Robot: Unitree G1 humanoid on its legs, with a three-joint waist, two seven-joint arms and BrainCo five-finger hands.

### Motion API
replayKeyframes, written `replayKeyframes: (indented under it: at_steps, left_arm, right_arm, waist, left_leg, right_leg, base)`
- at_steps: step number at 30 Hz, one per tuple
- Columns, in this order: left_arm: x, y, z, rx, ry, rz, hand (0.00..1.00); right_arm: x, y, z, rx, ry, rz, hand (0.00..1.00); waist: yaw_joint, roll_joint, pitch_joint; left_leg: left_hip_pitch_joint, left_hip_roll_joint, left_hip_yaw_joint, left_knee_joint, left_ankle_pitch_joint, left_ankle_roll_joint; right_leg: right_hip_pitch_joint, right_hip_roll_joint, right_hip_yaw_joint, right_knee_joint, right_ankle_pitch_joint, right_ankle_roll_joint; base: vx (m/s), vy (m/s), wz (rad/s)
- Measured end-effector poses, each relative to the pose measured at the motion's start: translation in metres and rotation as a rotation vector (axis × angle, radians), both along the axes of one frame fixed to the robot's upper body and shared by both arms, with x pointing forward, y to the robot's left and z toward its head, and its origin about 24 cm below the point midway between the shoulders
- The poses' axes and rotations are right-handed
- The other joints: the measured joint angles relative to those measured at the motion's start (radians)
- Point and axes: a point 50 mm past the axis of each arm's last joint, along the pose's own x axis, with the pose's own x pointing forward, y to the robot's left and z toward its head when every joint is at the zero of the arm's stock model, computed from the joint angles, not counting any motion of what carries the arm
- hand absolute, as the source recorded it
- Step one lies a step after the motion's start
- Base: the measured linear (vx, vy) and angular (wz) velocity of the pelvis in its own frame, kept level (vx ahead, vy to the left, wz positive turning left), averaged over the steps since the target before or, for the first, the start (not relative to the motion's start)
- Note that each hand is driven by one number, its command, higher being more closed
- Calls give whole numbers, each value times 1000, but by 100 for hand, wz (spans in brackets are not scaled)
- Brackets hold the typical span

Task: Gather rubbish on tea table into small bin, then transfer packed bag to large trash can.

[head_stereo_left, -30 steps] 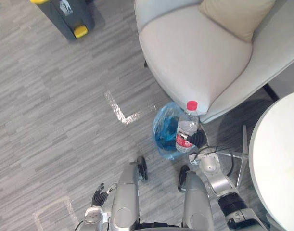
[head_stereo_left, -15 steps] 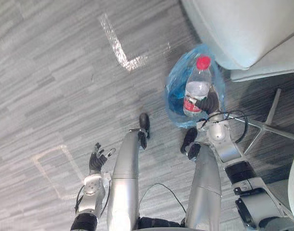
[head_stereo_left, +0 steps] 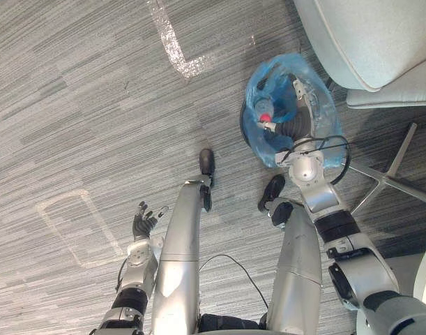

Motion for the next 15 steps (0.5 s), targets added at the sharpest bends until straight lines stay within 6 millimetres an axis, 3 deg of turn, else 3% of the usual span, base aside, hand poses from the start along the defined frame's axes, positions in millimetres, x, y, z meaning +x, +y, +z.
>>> replayKeyframes:
  at_steps: [2,15]
  left_arm:
    - [8,4,9,16,-31,-1,0]
    - [8,14,22,145,-78,12,0]
  right_arm:
    - [-2,7,-8,-72,11,7,0]
    - [-1,0,-32,-409,74,-42,0]
  waist:
    - [-4,-12,1]
    - [-4,-37,-3]
  left_leg:
    - [13,4,1,-5,5,-3]
    - [108,50,57,-78,23,-7]
  right_leg:
    - [7,4,1,-1,3,-5]
    - [75,54,34,-118,82,-22]
  base:
    - [-53,-56,-6]
    - [-40,-20,-18]
